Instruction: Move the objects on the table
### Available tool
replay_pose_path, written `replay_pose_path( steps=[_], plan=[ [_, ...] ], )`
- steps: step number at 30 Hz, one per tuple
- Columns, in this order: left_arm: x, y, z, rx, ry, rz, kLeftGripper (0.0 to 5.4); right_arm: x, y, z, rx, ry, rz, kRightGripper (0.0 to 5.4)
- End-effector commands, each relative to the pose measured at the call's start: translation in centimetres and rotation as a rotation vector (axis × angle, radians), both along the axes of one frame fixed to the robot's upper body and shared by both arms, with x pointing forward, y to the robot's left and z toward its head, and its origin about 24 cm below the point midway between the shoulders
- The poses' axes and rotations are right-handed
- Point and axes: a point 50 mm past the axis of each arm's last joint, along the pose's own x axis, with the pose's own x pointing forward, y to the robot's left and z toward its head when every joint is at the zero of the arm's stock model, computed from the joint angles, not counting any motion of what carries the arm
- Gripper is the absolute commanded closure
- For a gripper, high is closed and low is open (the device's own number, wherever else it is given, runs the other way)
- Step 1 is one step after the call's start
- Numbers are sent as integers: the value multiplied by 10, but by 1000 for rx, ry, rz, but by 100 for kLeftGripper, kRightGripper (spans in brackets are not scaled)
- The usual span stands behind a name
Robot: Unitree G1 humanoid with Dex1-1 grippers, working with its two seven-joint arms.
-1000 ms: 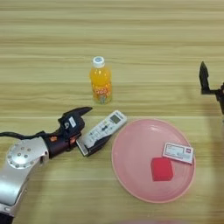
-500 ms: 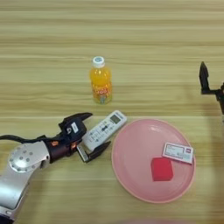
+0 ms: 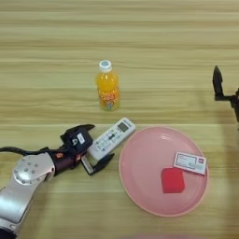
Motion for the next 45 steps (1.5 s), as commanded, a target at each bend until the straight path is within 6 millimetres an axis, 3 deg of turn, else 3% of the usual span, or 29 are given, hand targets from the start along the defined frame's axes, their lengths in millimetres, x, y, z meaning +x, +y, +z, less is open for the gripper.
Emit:
replay_pose_path(
  steps=[1, 3, 29, 38, 45],
  plan=[
    [2, -1, -2, 23, 9, -3, 1, 4, 0, 7, -7, -21, 6, 0],
    [2, -1, -3, 25, 8, -9, 1, 4, 0, 7, -7, -20, 6, 0],
    [2, -1, -5, 16, 10, -24, 250, 5, 1, 6, -8, -20, 5, 0],
    [3, -1, -4, 18, 2, -23, 256, 5, 0, 6, -7, -18, 5, 0],
    [12, 4, 10, -12, -59, 16, 256, 6, 1, 5, -7, -16, 5, 0]
  ],
)
